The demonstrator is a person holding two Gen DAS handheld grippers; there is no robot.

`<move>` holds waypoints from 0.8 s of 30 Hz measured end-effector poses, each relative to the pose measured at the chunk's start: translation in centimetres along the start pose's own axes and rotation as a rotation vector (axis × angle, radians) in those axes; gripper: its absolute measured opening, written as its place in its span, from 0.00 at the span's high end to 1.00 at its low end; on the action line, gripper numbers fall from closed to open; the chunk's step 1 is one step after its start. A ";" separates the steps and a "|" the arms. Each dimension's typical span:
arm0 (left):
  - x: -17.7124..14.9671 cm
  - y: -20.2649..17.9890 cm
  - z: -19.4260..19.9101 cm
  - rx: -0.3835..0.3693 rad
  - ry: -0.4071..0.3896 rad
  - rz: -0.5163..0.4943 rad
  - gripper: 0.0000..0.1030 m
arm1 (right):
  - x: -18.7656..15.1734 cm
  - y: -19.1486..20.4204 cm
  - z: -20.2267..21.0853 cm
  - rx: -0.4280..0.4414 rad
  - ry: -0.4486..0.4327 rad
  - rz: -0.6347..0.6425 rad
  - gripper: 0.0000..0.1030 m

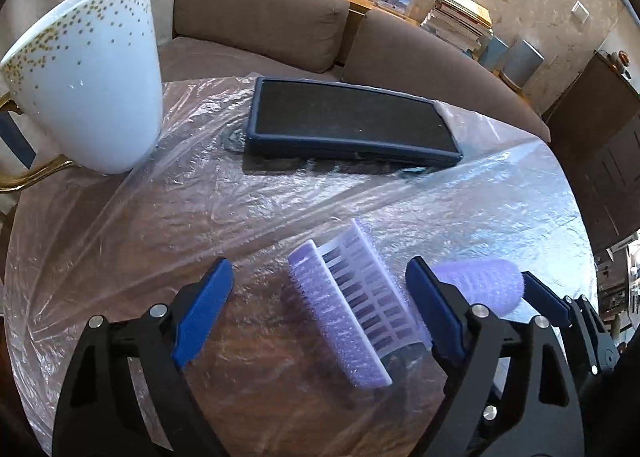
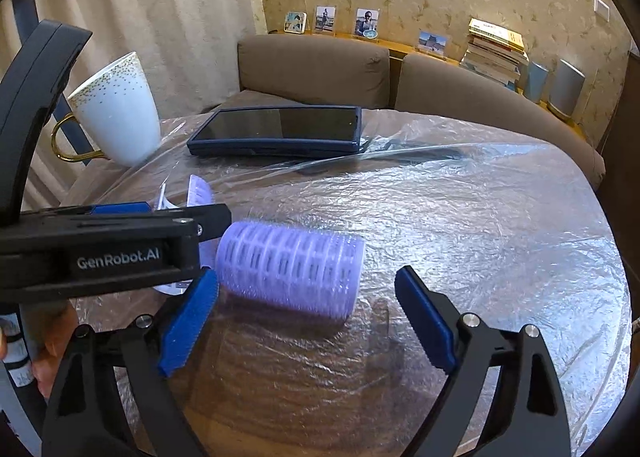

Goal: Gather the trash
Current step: 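Grasp the flat purple roller with the left tool while the right tool grasps the round roller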

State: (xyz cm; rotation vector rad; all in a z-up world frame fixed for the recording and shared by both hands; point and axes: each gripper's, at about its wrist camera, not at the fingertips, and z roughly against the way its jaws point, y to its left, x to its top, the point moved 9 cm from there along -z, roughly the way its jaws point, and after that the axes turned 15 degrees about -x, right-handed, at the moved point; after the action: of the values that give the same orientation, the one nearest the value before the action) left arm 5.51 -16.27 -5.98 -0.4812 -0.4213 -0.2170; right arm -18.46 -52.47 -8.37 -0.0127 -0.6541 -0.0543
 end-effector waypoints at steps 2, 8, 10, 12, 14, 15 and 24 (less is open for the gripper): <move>0.2 0.5 0.0 0.014 -0.007 -0.002 0.13 | 0.0 0.3 -0.2 0.000 0.002 0.002 0.14; 0.7 1.3 0.3 0.054 -0.023 -0.029 0.13 | -0.1 1.0 -0.6 -0.001 0.009 0.015 0.14; 0.8 1.4 0.2 0.062 -0.023 -0.029 0.13 | 0.0 1.3 -0.7 -0.007 0.010 0.017 0.14; 0.9 1.6 0.2 0.076 -0.026 -0.036 0.13 | 0.1 1.5 -0.9 -0.003 0.015 0.013 0.14; 0.9 1.7 0.1 0.081 -0.026 -0.038 0.13 | 0.2 1.6 -1.2 -0.003 0.023 0.007 0.14; 1.0 1.8 0.1 0.085 -0.026 -0.040 0.13 | 0.3 1.6 -1.2 -0.002 0.025 0.006 0.14; 0.9 2.0 -0.4 0.138 -0.026 -0.091 0.13 | 0.5 1.5 -1.7 -0.026 0.020 0.030 0.21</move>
State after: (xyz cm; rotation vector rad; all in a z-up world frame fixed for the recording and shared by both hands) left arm 7.07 -14.81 -6.65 -0.3296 -0.4806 -0.2678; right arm -16.94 -51.07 -9.35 -0.0466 -0.6335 -0.0336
